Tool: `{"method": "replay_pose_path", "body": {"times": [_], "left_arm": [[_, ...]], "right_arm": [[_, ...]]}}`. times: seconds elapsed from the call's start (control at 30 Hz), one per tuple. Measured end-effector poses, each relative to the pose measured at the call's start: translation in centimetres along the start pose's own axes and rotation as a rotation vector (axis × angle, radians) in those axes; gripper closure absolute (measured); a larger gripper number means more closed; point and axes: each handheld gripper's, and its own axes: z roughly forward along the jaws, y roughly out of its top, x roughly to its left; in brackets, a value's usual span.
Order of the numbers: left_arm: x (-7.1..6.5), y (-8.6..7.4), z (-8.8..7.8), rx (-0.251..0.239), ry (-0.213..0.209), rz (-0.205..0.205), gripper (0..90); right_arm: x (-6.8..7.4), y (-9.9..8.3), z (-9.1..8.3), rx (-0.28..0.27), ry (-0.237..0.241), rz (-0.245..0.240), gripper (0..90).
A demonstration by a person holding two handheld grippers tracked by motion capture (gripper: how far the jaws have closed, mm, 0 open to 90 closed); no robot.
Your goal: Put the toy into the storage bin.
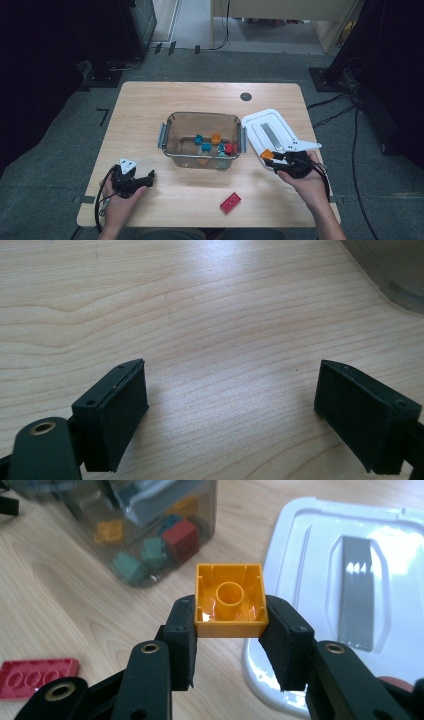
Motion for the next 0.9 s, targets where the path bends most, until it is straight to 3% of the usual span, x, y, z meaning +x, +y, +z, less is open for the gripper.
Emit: {"method": "replay_pose_path", "body": {"times": [0.6,0.9], "left_arm": [[0.0,0.0,0.0,-0.001,0.001,0.001,13.2],[0.0,0.0,0.0,-0.001,0.0,0.0,13.2]], "right_arm": [[1.1,6.8,-1.4,-0.006,0.035,-0.06,60.4],[3.3,10.1,-0.7,-0.025,0.075,-0.117,60.3]]}}
